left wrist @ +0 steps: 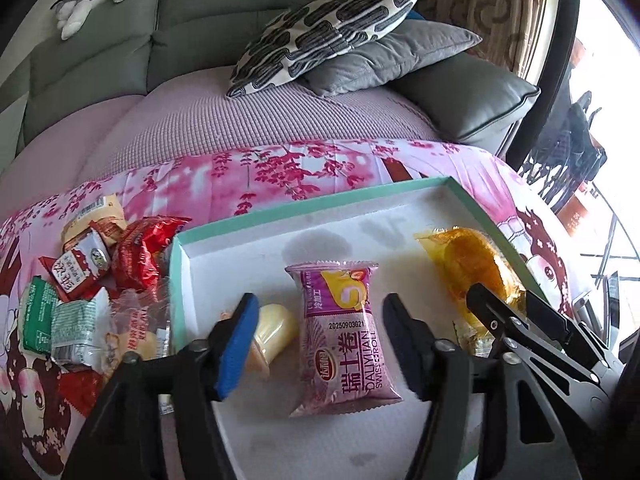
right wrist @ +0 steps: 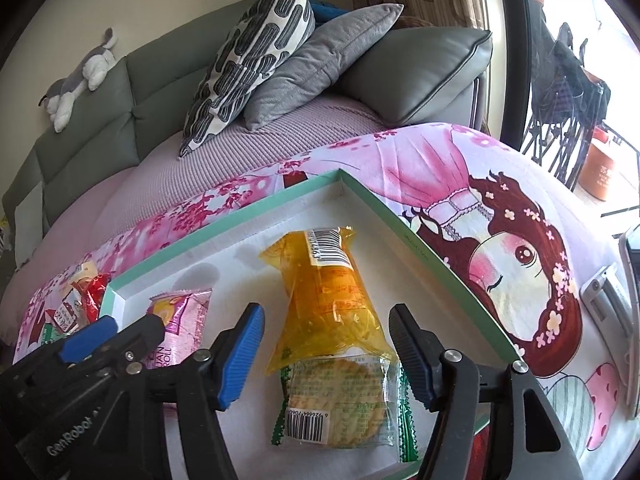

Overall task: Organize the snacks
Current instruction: 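Open both tools to drop the bread bag and cake bag in the tray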

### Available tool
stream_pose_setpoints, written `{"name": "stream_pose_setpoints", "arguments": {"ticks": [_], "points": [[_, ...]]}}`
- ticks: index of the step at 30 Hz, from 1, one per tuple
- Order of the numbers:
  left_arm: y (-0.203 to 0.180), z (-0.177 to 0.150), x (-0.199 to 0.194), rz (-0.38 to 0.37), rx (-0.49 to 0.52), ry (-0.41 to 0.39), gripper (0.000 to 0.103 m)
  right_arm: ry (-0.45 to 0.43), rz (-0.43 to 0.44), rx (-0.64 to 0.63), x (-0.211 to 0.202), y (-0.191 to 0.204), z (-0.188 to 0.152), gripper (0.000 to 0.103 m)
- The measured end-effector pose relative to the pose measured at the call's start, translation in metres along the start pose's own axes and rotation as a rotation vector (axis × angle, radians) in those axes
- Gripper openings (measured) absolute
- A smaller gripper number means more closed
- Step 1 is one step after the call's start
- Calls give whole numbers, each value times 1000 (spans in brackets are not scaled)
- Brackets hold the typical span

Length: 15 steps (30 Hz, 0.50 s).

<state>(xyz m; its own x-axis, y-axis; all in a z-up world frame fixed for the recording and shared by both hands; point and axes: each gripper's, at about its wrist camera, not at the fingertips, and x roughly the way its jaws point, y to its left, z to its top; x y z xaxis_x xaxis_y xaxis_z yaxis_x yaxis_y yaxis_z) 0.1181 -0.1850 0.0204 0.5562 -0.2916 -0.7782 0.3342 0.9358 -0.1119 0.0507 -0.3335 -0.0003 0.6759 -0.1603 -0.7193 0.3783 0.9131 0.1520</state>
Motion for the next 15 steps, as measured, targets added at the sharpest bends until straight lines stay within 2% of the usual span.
{"name": "stream_pose_setpoints", "arguments": {"ticks": [7, 8, 10, 12, 15], "points": [[11, 5, -22, -5, -42, -22, 75, -26, 13, 6, -12, -1, 3, 69], [14, 5, -24, 10, -51, -22, 75, -27, 14, 3, -12, 0, 3, 69], [22, 6, -26, 51, -78, -24, 85, -27, 17, -7, -13, 2, 3, 70], [35, 6, -28, 105, -122, -36, 86, -27, 22, -17, -13, 5, 3, 78], [55, 4, -26, 167, -201, -31, 88, -28, 26, -36, -14, 11, 2, 83]]}}
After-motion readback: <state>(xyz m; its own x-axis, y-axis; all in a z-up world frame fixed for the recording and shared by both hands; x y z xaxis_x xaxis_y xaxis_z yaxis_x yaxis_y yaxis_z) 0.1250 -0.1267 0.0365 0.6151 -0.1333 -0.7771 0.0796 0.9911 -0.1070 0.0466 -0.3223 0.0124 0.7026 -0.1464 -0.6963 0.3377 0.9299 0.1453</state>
